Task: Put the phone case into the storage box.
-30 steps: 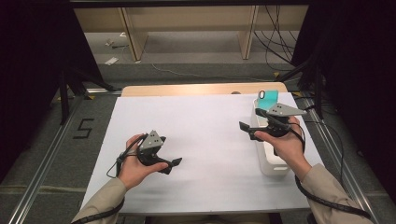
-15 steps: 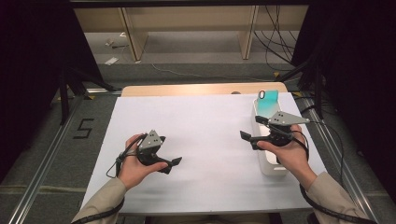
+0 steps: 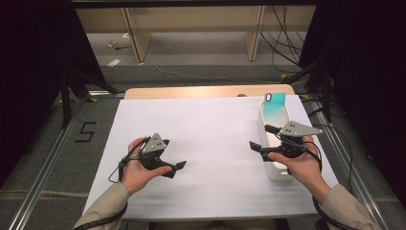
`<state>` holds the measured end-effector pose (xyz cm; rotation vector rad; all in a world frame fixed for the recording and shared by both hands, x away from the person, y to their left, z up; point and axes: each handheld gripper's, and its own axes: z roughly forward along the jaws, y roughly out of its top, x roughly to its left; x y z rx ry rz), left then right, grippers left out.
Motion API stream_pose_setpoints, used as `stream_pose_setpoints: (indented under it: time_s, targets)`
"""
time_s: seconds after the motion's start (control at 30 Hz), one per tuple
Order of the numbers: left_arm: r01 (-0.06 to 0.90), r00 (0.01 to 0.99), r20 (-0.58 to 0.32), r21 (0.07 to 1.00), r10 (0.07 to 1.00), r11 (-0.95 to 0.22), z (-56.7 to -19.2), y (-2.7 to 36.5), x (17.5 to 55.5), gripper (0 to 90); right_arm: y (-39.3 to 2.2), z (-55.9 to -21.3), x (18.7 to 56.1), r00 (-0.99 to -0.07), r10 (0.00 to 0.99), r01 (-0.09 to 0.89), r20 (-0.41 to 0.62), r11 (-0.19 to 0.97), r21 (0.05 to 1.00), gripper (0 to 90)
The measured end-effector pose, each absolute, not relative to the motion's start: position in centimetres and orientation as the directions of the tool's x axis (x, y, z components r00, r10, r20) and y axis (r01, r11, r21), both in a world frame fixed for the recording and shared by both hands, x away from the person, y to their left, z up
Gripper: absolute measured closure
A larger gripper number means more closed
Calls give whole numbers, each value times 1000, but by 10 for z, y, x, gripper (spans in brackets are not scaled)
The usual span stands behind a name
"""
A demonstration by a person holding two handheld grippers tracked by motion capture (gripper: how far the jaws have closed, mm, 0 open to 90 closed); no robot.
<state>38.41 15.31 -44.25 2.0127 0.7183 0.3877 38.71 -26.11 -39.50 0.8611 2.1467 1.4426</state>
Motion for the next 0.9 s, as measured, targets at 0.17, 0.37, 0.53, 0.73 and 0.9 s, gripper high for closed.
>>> stream_pose_setpoints:
  time_s: [0.17, 0.37, 0.53, 0.73, 0.9]
  targets:
    - [333, 778, -14, 857, 628, -393, -442, 153, 384, 2, -263, -392, 384, -722, 692, 259, 5, 263, 929, 157]
    - [334, 778, -15, 857, 628, -393, -442, 154, 384, 3, -265, -393, 381, -723, 691, 260, 5, 265, 928, 157]
    - [334, 777, -16, 858, 629, -391, -442, 154, 384, 3, -266, -394, 379, -722, 692, 260, 9, 260, 930, 156]
    - [335, 776, -17, 859, 631, -388, -442, 153, 384, 3, -266, -394, 378, -724, 690, 264, 11, 262, 928, 156]
    - [342, 772, -30, 861, 635, -375, -442, 154, 385, 0, -266, -395, 379, -725, 689, 265, 17, 256, 930, 156]
